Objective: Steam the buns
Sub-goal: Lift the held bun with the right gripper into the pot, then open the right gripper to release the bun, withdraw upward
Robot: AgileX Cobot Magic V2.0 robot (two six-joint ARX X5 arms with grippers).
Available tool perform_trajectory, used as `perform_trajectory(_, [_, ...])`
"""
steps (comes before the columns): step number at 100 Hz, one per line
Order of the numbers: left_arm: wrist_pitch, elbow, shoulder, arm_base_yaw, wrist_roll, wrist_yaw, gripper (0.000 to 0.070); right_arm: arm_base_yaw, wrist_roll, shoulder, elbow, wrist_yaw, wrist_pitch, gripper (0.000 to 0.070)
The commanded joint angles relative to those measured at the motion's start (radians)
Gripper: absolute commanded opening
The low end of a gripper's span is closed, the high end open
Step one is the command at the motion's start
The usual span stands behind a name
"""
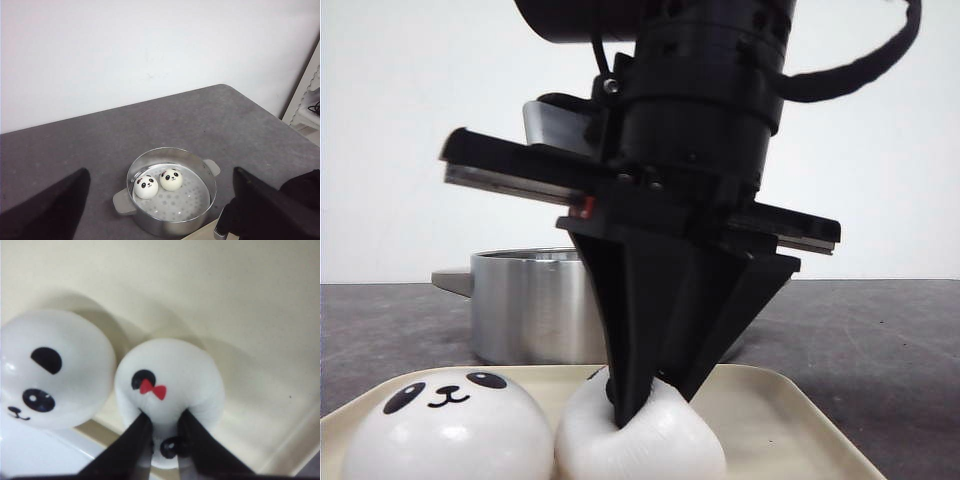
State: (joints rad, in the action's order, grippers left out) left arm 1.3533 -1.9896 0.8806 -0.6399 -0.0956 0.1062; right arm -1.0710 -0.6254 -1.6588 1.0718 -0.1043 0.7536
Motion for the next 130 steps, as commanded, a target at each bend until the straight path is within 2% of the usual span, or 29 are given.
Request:
perform_trajectory(1, [-0.013, -0.018, 0.008, -0.007, 0.008, 0.003, 0.0554, -0.01, 0.067, -0.045, -0.004, -0.002, -0.018, 0.0009])
perform_trajectory(8, [-0.013, -0.018, 0.008, -0.007, 0.009, 0.003, 0.0554, 0.002, 0.11, -0.024, 0.007, -0.018, -0.044, 0.0009])
perform_trajectory(17, [-0.007, -0.018, 0.008, -0.007, 0.009, 0.007, 0.0554, 0.012, 0.121, 0.029, 0.062, -0.059, -0.041, 0.0009])
perform_trajectory(31, [0.025, -0.018, 0.008, -0.007, 0.008, 0.026, 0.0554, 0.003, 0.134, 0.124, 0.208, -0.047, 0.015, 0.0009])
perform_trajectory(42, [0.037, -0.018, 0.008, -0.007, 0.009, 0.057, 0.0554, -0.003, 0.142, 0.157, 0.333, 0.035, 0.064, 0.0008])
perform_trajectory(50, [0.035, -0.018, 0.008, -0.007, 0.009, 0.062, 0.0553, 0.009, 0.171, 0.159, 0.425, 0.161, 0.084, 0.0008])
perform_trajectory(56, [0.03, -0.018, 0.008, -0.007, 0.009, 0.063, 0.0553, 0.045, 0.206, 0.155, 0.468, 0.205, 0.079, 0.0008])
perform_trajectory(61, [0.021, -0.018, 0.008, -0.007, 0.009, 0.062, 0.0554, 0.089, 0.218, 0.14, 0.489, 0.191, 0.066, 0.0008])
perform_trajectory(73, [-0.006, -0.018, 0.008, -0.007, 0.01, 0.062, 0.0554, 0.215, 0.218, 0.08, 0.493, 0.075, 0.043, 0.0007])
perform_trajectory(79, [-0.013, -0.018, 0.008, -0.007, 0.01, 0.062, 0.0554, 0.27, 0.224, 0.039, 0.493, 0.053, 0.048, 0.0007])
perform_trajectory(107, [0.002, -0.018, 0.009, -0.007, 0.01, 0.063, 0.0554, 0.402, 0.248, -0.169, 0.493, 0.028, 0.058, 0.0007])
perform_trajectory(130, [0.01, -0.018, 0.009, -0.007, 0.009, 0.078, 0.0554, 0.419, 0.248, -0.289, 0.493, 0.026, 0.069, 0.0007])
